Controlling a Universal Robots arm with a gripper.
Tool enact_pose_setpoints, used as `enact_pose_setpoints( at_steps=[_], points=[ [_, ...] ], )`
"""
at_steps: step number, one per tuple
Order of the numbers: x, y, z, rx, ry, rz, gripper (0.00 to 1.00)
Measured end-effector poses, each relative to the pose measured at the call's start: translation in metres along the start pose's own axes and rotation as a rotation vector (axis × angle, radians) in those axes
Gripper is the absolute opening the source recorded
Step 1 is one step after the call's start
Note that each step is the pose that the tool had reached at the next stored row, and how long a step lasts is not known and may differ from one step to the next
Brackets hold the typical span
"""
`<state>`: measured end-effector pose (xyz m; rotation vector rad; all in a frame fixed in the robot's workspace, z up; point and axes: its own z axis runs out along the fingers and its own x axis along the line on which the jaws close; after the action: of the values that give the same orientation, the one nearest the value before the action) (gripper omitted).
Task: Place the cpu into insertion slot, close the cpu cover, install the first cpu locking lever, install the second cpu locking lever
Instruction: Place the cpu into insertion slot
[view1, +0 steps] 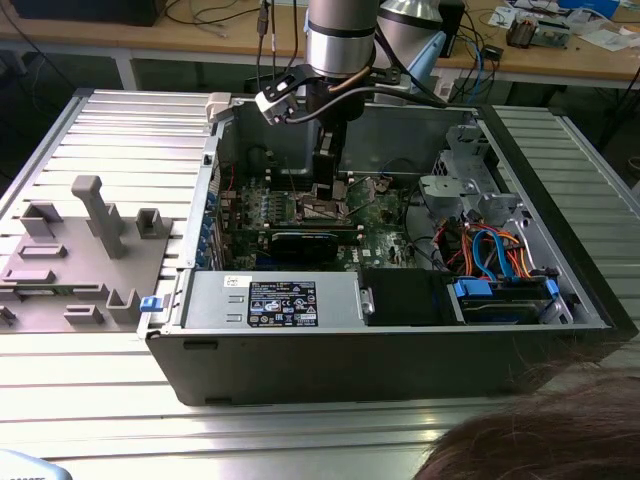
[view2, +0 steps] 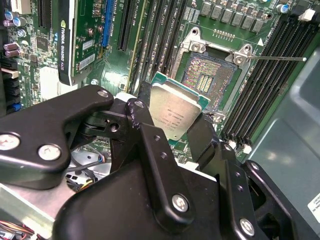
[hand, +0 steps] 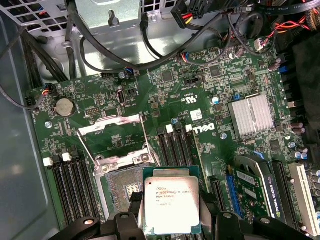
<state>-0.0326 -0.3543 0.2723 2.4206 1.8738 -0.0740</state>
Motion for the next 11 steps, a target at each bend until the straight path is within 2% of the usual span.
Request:
enact_pose_setpoints(
  at_steps=[11],
  points=[
    [0.0, 0.0, 0.0001, 0.0004, -0.0002, 0.005, 0.54]
  ],
)
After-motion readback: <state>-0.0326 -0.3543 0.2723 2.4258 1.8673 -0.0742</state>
